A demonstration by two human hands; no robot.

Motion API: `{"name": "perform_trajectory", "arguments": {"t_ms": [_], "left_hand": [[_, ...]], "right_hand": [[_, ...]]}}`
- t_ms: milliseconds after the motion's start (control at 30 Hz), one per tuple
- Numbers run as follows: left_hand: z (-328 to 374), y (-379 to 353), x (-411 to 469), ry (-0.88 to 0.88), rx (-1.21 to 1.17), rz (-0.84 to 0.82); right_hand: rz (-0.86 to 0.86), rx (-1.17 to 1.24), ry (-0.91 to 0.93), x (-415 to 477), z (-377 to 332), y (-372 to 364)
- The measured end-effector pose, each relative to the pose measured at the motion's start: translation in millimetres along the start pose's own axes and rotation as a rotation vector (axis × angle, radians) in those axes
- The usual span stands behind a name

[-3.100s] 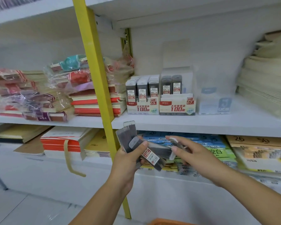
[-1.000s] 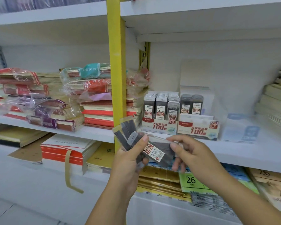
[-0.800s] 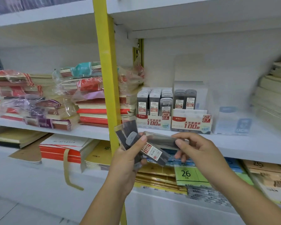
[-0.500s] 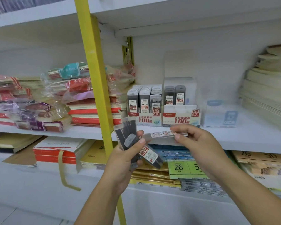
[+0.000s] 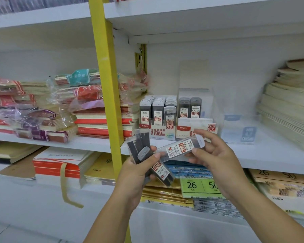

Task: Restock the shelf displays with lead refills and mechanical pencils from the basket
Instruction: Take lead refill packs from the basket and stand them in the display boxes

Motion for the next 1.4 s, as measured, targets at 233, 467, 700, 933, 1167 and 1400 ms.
{"name": "perform_trajectory", "arguments": {"t_ms": [233, 467, 700, 933, 1167, 1400], "left_hand": [[0, -1, 16, -0.063, 0.032, 0.109], [2, 19, 29, -0.104, 0.012, 0.192], [3, 20, 36, -0.133, -0.011, 0.195], [3, 18, 37, -0.186, -0.035, 0.199], [6, 17, 35, -0.193, -0.035, 0.229], [10, 12, 32, -0.203, -0.05, 0.199]], "right_hand": [[0.097, -0.113, 0.318, 19, -48, -4], [0.161, -0.662, 0.601, 58, -103, -21], [0.152, -0.953, 0.43, 94, -99, -31], [0.242, -1.191, 0.425, 110, -83, -33], [0.211, -0.924, 0.361, 113, -80, -35], [0.193, -0.851, 0.225, 120, -80, -33]]}}
Point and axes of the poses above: each hand's wrist, its own x-axis towards the middle knuckle, its own y-axis out of the back of the hand, z = x × y, the point moved 1 cm from there along x, towards the middle knuckle, and after that the axes turned 13 degrees about -y, right-handed, at the moved point
